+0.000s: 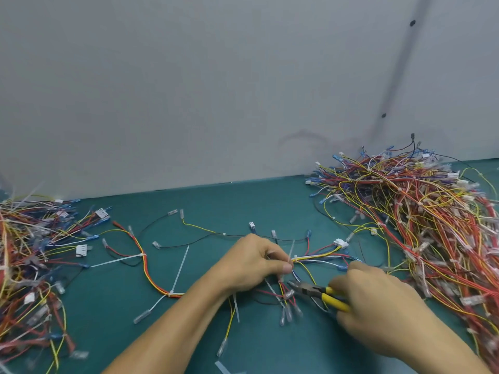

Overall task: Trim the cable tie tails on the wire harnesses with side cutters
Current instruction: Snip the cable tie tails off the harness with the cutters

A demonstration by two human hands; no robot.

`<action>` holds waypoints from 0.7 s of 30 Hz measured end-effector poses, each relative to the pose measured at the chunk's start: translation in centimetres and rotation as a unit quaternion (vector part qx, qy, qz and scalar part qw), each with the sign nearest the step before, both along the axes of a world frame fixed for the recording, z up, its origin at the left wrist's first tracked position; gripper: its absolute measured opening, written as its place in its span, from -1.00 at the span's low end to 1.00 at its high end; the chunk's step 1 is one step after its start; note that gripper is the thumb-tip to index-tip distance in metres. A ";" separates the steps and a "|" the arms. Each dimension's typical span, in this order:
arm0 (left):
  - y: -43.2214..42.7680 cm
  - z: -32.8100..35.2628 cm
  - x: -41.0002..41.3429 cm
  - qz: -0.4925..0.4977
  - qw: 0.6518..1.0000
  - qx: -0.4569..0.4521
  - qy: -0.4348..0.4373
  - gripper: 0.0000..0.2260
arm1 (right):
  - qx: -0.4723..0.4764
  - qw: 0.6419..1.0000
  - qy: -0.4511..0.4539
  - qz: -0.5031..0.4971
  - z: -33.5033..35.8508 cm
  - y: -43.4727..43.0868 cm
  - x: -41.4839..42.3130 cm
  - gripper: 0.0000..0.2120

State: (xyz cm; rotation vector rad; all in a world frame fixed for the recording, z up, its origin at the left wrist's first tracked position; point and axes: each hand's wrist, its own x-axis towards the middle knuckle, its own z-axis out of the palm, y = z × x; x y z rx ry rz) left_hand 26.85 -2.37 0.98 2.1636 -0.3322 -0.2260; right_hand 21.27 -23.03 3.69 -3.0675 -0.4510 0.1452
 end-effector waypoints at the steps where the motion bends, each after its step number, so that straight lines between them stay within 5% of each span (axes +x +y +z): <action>1: 0.1 -0.1 0.1 0.004 1.000 -0.014 0.008 -0.90 | 0.001 1.000 -0.003 -0.003 0.0 0.2 0.1 -0.82; 21: 0.3 -0.6 -0.1 0.027 0.996 -0.080 0.022 -0.93 | 0.005 0.999 -0.005 -0.036 -0.3 1.5 -0.1 -0.78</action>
